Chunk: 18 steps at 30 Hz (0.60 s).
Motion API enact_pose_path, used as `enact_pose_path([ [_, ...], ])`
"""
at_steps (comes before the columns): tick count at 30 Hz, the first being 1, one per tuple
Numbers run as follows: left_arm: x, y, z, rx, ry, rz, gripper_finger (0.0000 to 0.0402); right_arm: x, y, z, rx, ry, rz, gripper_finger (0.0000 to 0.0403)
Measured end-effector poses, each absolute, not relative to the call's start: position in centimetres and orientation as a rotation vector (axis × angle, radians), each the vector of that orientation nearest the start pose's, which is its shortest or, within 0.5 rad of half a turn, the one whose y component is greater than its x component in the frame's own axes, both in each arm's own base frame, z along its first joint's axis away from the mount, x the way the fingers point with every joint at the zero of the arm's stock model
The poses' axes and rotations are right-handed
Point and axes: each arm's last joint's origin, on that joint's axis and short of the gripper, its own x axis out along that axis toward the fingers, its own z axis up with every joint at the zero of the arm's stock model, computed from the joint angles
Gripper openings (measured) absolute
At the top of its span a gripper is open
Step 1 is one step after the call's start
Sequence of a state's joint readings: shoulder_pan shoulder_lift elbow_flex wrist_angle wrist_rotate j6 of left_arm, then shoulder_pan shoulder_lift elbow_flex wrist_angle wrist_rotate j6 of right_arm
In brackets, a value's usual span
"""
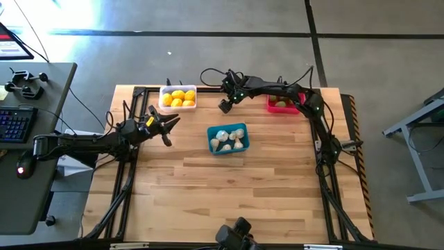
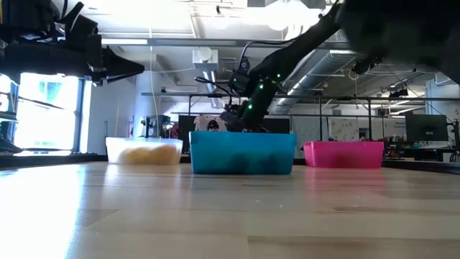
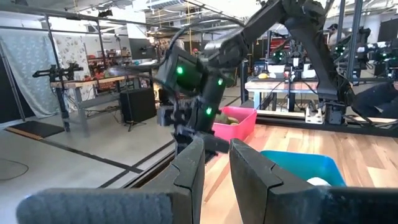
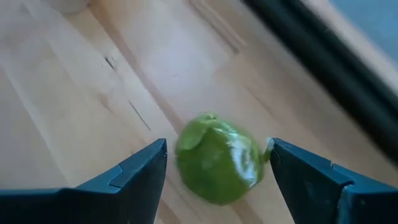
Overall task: Sort produce into baskets
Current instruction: Put the green lime into the pink bin
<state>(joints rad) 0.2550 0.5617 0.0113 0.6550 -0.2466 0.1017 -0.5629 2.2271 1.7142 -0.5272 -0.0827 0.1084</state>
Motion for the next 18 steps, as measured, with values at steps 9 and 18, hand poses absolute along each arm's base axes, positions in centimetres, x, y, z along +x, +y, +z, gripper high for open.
enact_pose_path([
  [9,12.6,4.0,17.7,0.1,-0.081,0.506,0.0062,40.4,-25.1,14.0,0.503,0.998,-0.484,0.0264],
  [18,12.6,4.0,17.7,0.105,-0.073,0.505,0.0062,40.4,-25.2,14.6,0.492,0.973,-0.435,0.0157],
])
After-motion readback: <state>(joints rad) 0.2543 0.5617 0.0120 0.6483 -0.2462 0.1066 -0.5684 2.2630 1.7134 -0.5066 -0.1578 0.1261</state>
